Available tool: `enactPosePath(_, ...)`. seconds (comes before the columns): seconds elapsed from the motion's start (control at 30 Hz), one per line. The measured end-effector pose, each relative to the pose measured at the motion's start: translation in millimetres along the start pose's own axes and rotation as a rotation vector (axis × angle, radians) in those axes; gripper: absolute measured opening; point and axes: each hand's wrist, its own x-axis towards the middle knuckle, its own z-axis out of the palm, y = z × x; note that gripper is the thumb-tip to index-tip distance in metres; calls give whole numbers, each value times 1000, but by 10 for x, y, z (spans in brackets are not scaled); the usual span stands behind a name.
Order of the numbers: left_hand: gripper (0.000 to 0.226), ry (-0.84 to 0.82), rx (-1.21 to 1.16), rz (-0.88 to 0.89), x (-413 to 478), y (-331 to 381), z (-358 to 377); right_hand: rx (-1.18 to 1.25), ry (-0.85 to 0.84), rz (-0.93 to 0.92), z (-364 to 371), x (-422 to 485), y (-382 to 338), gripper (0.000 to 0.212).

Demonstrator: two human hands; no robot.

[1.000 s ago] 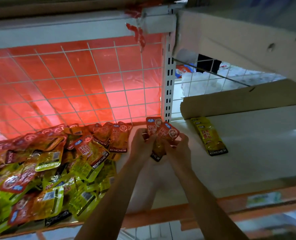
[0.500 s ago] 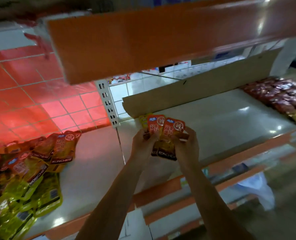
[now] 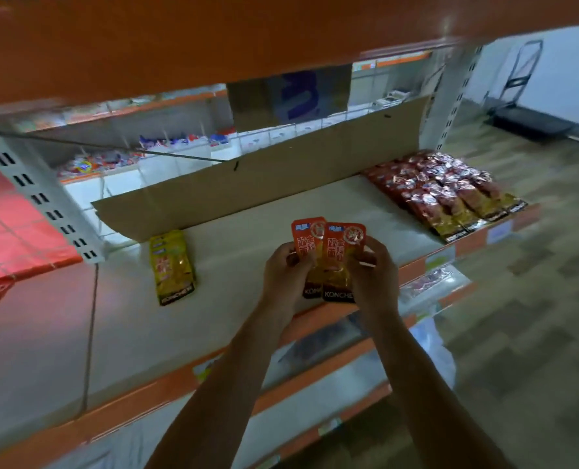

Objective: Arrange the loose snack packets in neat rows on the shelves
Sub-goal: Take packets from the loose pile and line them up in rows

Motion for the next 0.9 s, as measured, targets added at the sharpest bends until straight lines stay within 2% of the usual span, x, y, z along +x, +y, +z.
enactPosePath(0.07, 13, -8, 27, -2, 46, 5, 168, 8, 35, -10, -109, 115, 30, 33)
enactPosePath(0.17, 28, -49, 77, -1, 163, 32, 363, 8, 56, 6, -198, 282, 81, 36)
enactPosePath(0.3, 35, -78, 113, 52, 413, 64, 528, 51, 58, 71, -233, 498, 113, 48)
enactPosePath(0.43, 74, -96, 192, 84, 711, 103, 690, 49, 108, 105, -274, 774, 110, 47)
enactPosePath(0.47, 76, -104, 252, 115, 770, 104, 738, 37, 121, 103, -295, 841, 108, 46)
enactPosePath(0.5, 70, -111, 313, 159, 828, 104, 787, 38, 134, 100, -313, 907, 109, 44)
enactPosePath(0.57, 43, -119, 431, 235, 945, 98, 879, 37, 152, 90, -346, 1025, 114, 39)
enactPosePath(0.63, 25, -136, 487, 250, 1052, 75, 962, 20, 136, 73, -376, 1136, 118, 38)
enactPosePath(0.73, 30, -146, 564, 245, 1226, 51, 1097, 4, 121, 37, -433, 1358, 129, 41)
enactPosePath(0.9, 37, -111, 853, 274, 1571, 32, 1406, -32, 73, -45, -601, 1848, 139, 39)
